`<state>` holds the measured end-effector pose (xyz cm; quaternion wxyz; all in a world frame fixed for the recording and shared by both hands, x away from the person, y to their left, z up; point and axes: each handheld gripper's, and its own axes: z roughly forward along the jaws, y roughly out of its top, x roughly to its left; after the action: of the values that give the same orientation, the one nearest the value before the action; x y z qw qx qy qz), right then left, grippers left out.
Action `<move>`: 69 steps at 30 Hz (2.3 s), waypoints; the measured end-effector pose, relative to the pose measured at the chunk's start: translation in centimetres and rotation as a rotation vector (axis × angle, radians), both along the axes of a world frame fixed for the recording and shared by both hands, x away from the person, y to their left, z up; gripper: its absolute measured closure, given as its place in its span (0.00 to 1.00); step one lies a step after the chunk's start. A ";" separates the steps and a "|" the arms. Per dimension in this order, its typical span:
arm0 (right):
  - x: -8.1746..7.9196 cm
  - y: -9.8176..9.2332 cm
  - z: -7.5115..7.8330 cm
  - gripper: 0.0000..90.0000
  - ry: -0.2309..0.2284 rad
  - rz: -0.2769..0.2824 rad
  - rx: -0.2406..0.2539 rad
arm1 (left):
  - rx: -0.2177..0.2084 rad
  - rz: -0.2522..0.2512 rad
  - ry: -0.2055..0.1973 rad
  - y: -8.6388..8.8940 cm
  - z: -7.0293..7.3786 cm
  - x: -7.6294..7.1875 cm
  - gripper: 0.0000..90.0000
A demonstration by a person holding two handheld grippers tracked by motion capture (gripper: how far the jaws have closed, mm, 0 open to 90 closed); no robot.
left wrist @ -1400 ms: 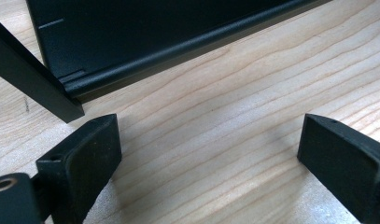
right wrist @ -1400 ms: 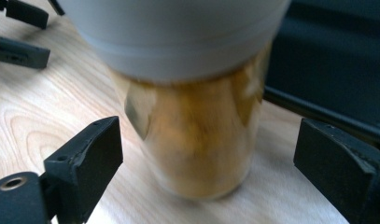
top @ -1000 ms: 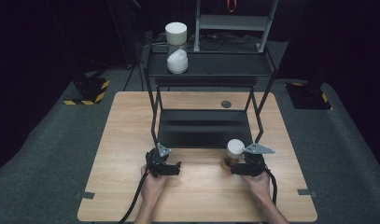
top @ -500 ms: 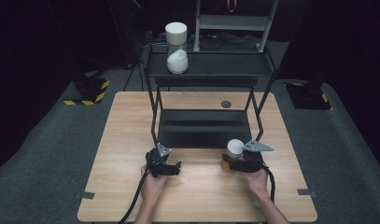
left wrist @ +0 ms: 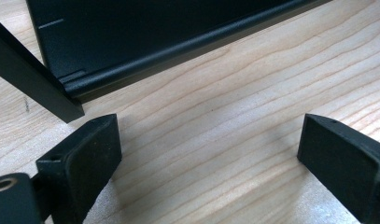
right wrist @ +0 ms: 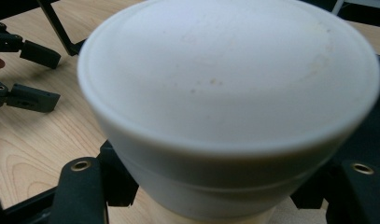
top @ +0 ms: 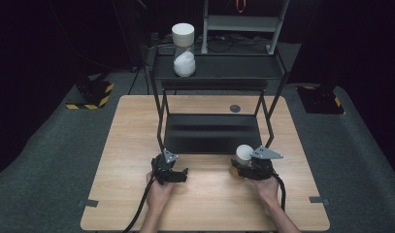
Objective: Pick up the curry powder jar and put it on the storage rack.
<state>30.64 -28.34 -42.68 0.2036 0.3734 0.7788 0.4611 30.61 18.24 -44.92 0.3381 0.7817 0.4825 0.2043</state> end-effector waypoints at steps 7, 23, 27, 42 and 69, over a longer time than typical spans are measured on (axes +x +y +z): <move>0.0 0.0 0.2 0.37 -0.005 0.013 -0.018 | 0.000 0.000 0.000 0.0 0.0 0.0 0.07; 0.6 -1.4 3.3 0.37 0.000 0.028 0.008 | 0.005 -0.003 -0.001 0.0 0.0 0.0 0.07; 1.0 -1.8 4.7 0.37 0.012 0.035 0.018 | 0.005 -0.002 -0.001 0.0 0.0 0.0 0.07; 2.8 -2.9 10.5 0.37 0.026 0.046 0.017 | 0.005 -0.003 -0.001 0.0 0.0 0.0 0.07; 5.5 -1.3 20.5 0.37 -0.008 0.084 -0.044 | 0.002 -0.001 0.001 0.0 0.0 0.0 0.07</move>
<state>36.13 -29.60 -22.21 0.1955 0.3340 0.8029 0.4533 30.62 18.24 -44.90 0.3371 0.7825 0.4820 0.2044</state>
